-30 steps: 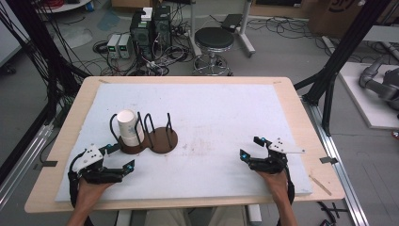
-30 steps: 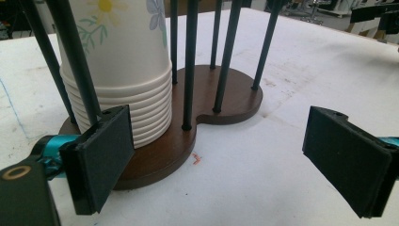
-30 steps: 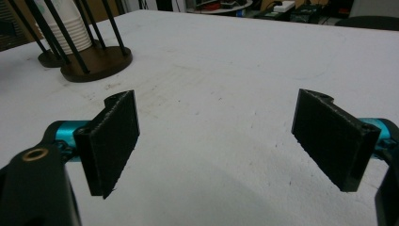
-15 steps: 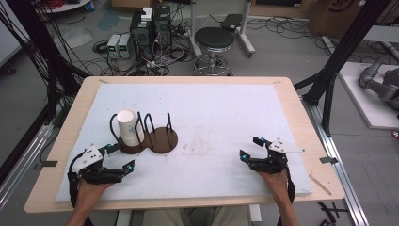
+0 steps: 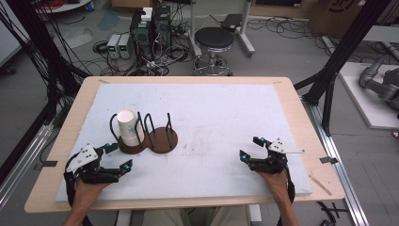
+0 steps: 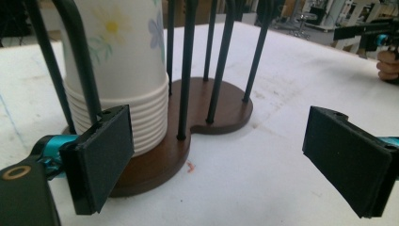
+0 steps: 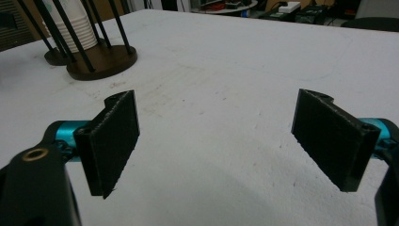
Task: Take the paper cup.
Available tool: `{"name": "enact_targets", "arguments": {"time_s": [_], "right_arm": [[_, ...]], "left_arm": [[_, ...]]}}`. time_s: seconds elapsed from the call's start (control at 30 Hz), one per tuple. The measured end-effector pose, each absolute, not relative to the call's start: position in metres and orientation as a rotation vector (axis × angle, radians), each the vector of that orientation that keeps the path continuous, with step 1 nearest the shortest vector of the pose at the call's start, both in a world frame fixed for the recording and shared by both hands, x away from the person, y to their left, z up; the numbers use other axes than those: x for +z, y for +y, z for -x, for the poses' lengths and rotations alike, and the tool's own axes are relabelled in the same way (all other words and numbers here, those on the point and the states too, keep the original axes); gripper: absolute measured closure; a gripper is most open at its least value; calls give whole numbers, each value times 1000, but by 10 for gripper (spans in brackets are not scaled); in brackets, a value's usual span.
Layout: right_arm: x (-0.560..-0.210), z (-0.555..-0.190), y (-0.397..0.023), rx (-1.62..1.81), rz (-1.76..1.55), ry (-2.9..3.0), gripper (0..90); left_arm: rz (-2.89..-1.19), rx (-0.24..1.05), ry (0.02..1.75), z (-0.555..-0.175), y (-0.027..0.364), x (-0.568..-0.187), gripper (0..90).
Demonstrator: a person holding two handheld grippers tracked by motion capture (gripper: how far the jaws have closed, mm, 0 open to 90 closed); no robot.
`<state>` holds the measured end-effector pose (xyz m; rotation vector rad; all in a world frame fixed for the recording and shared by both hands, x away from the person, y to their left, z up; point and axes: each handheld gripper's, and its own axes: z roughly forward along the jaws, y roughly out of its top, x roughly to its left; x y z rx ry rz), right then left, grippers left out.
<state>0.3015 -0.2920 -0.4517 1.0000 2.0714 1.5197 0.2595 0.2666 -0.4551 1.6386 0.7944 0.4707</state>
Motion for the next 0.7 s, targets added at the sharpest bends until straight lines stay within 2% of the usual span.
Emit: {"name": "enact_targets", "arguments": {"time_s": [0.33, 0.7], "right_arm": [[-452, -302, -291, 1513, -996, 2073, 158], [-452, -302, -292, 1511, -996, 2073, 158]], "left_arm": [[-1596, 461, 761, -256, 280, -428, 92], [-1665, 488, 658, -272, 289, -367, 92]]}}
